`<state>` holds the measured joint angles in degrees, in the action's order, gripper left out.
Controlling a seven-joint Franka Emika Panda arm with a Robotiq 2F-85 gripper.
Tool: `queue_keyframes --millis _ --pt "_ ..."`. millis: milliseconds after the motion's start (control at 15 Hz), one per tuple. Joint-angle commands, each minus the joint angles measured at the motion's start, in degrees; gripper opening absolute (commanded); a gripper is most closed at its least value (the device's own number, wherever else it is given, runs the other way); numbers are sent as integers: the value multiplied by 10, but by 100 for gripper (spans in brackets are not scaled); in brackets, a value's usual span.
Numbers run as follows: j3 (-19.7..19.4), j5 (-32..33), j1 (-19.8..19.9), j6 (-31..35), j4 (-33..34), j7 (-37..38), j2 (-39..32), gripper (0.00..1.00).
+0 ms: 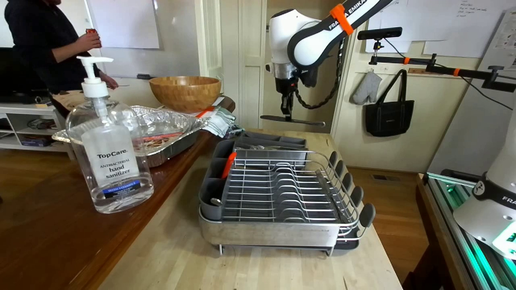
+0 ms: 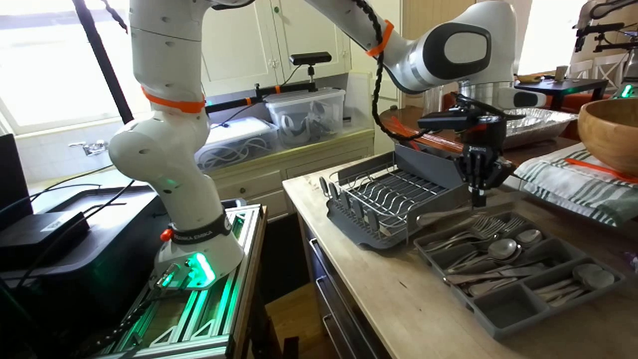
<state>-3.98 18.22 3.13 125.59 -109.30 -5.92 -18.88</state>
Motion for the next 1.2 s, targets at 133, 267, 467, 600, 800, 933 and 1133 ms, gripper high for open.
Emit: queue_keyframes --millis 133,267,467,600,800,933,1133 --pt "2 6 -11 11 20 -7 -49 1" --pt "-4 9 -7 10 20 -9 -61 1" --pt "-13 9 2 0 42 -21 -86 1" --pt "-16 9 7 -9 66 -34 -107 1" --pt "-19 7 16 -19 113 -56 -145 1" --pt "-18 6 19 -29 147 -74 -172 1" --pt "-15 4 25 -44 187 -102 -210 1"
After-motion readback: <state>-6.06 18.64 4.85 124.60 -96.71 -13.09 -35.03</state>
